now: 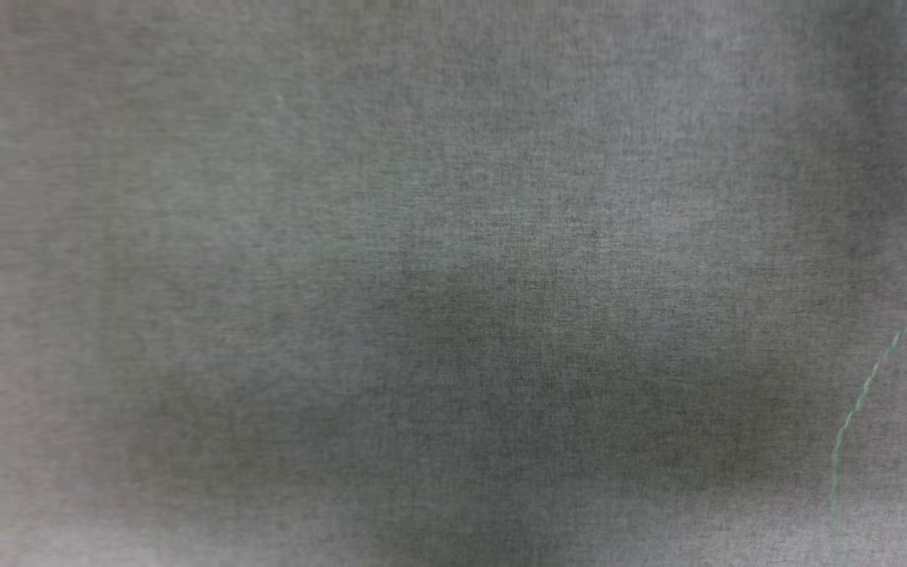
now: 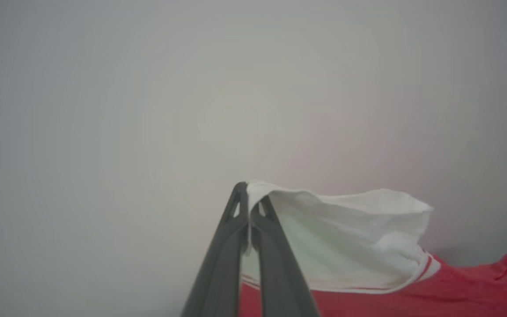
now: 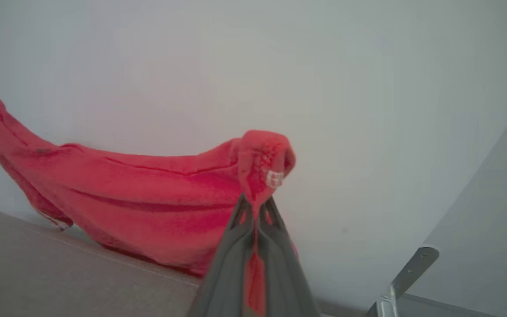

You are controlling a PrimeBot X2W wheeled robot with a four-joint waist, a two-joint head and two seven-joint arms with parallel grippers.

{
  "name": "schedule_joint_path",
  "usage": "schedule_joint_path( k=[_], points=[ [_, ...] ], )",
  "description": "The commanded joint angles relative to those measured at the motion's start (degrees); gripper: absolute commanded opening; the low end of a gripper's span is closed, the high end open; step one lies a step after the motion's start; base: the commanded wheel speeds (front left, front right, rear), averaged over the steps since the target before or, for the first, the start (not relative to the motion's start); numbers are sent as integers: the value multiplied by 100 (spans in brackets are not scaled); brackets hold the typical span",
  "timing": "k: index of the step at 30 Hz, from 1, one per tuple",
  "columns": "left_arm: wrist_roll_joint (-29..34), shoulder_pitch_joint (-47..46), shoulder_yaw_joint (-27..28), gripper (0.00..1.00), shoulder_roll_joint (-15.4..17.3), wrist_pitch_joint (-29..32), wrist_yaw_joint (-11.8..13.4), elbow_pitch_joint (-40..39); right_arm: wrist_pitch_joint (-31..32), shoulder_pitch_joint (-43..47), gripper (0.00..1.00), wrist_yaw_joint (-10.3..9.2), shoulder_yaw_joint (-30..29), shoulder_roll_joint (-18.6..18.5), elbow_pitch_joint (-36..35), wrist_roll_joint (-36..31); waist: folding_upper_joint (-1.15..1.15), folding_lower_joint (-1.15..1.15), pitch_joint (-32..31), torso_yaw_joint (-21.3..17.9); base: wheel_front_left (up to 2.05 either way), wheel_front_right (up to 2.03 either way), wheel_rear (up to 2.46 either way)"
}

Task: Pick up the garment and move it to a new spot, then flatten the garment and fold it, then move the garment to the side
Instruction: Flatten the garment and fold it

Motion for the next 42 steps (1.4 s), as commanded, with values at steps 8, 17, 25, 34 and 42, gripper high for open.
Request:
schedule_joint_path(
  k=[8,17,25,34,42],
  points=[
    [-207,1829,-129,0,112,209,-351,77,1103,1479,0,-10,1410,-708,-832,1775,0,0,-1796,248,0,0,0],
    [-527,3579,-128,0,123,116,-513,58,2267,3683,0,-10,2007,-2213,-2901,3495,0,0,-2821,269,0,0,0],
    [-859,5027,-118,0,179,203,-535,-341,2704,5366,0,-12,1395,-2909,-3833,3957,0,0,-3118,246,0,0,0],
    [-1075,6478,-125,0,316,579,-106,-1567,3244,6578,0,-15,871,-3077,-4582,3883,0,0,-3148,281,0,0,0],
    [-1344,8305,-128,0,901,1567,1078,-4385,3665,7580,0,-11,370,-2881,-5149,3605,0,0,-3118,255,0,0,0]
  ],
)
